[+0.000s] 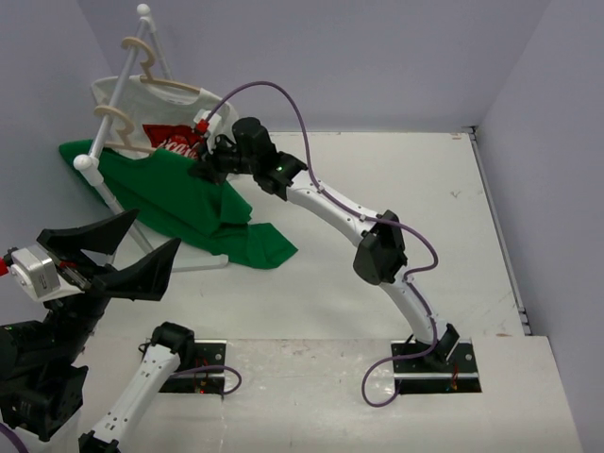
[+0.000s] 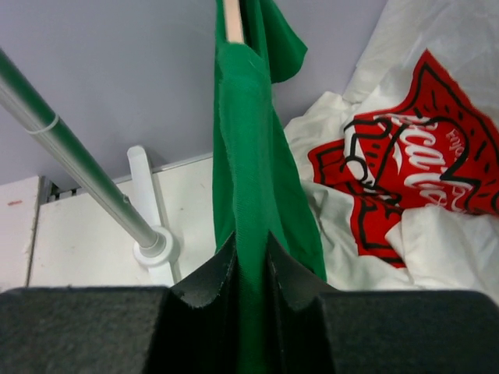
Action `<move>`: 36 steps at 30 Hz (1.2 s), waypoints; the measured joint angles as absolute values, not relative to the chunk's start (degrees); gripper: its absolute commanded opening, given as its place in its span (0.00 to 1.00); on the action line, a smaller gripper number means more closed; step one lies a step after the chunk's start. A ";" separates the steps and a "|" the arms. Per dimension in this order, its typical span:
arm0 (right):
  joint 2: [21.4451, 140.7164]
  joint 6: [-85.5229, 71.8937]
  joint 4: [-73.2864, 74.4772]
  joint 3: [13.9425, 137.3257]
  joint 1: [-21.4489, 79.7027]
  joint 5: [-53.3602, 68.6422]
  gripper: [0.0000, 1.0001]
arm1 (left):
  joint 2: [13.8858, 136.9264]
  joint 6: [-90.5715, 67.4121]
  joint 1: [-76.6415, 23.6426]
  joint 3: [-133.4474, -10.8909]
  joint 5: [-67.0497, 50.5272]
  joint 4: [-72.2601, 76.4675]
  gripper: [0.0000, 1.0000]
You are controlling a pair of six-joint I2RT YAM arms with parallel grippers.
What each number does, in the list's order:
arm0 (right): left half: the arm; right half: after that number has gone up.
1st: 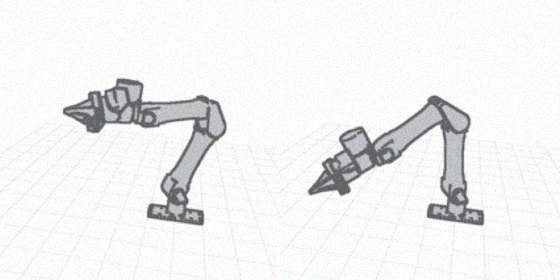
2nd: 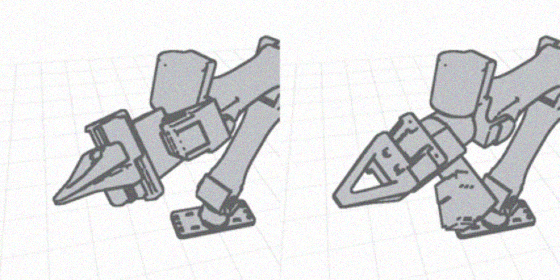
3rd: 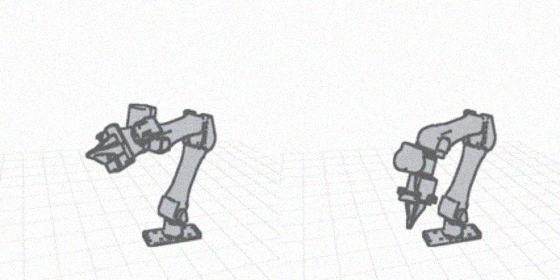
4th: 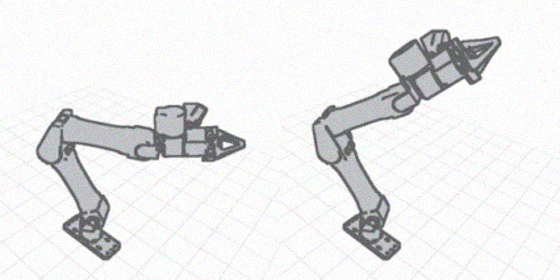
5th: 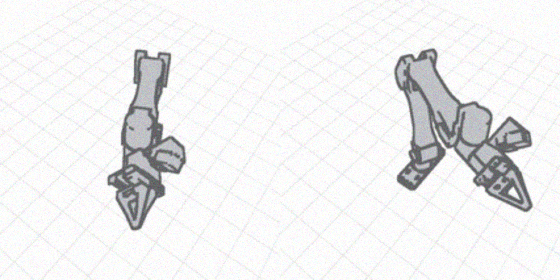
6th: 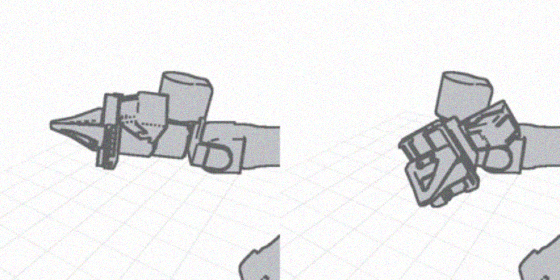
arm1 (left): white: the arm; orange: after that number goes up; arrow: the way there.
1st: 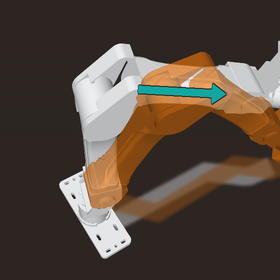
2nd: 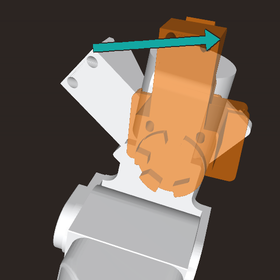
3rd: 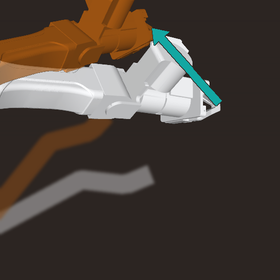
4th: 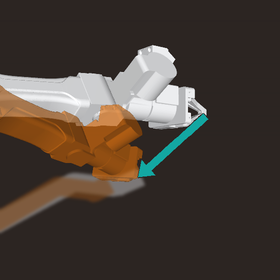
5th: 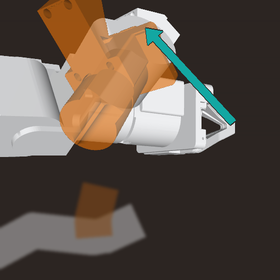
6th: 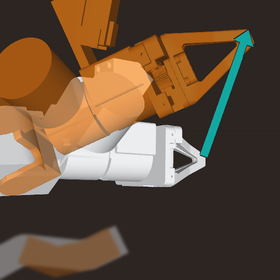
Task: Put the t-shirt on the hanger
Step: Place the hanger at the clothesline, then reset both arms
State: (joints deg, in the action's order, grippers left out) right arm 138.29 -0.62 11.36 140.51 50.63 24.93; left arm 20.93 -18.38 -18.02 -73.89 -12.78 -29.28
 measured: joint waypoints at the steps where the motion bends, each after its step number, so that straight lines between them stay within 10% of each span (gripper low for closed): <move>1: 138.26 -1.37 10.55 139.78 50.37 25.29 0.63 | 20.93 -18.35 -18.02 -73.89 -12.78 -29.46 1.00; 3: 138.08 -2.21 9.47 137.82 49.44 26.08 0.98 | 20.93 -18.24 -18.02 -73.90 -12.78 -29.81 1.00; 4: 137.87 -2.68 9.02 136.67 48.91 26.55 0.99 | 20.93 -18.22 -18.02 -73.89 -12.78 -29.99 1.00; 13: 123.48 -3.92 8.55 114.39 44.21 27.15 0.99 | 20.72 -16.63 -18.02 -70.98 -12.64 -31.92 1.00; 27: 52.47 -11.88 10.62 61.83 38.24 0.45 0.99 | 11.22 -14.19 -18.02 -56.87 5.78 -42.00 1.00; 36: 17.61 -16.15 32.67 51.07 38.20 -18.60 0.99 | 9.27 -15.37 -18.02 -56.34 26.50 -45.00 1.00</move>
